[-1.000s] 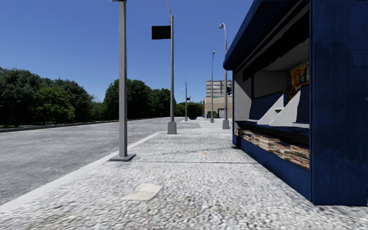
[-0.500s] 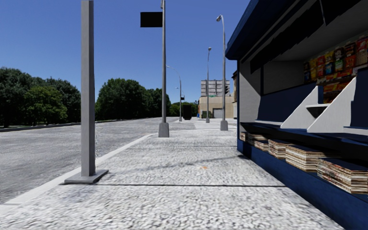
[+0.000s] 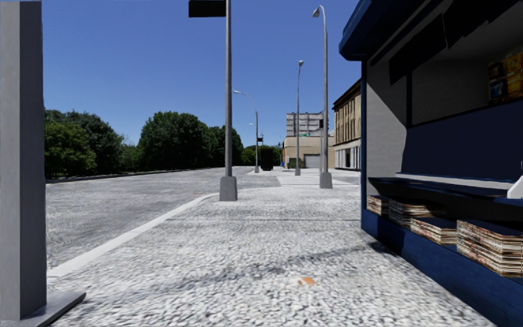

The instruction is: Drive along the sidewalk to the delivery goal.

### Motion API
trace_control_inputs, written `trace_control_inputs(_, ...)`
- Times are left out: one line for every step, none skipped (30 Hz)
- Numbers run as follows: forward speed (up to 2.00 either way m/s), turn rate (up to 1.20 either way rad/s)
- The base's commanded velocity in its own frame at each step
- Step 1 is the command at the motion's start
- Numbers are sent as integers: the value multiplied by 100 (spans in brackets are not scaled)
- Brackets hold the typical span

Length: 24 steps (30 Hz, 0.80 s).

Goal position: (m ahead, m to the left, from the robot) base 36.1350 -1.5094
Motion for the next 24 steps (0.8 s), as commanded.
trace_control_inputs(200,0)
trace_control_inputs(200,0)
trace_control_inputs(200,0)
trace_control_inputs(200,0)
trace_control_inputs(200,0)
trace_control_inputs(200,0)
trace_control_inputs(200,0)
trace_control_inputs(200,0)
trace_control_inputs(200,0)
trace_control_inputs(200,0)
trace_control_inputs(200,0)
trace_control_inputs(200,0)
trace_control_inputs(200,0)
trace_control_inputs(200,0)
trace_control_inputs(200,0)
trace_control_inputs(200,0)
trace_control_inputs(200,-3)
trace_control_inputs(200,-14)
trace_control_inputs(200,-19)
trace_control_inputs(200,-19)
trace_control_inputs(200,-21)
trace_control_inputs(200,-21)
trace_control_inputs(200,-24)
trace_control_inputs(200,-28)
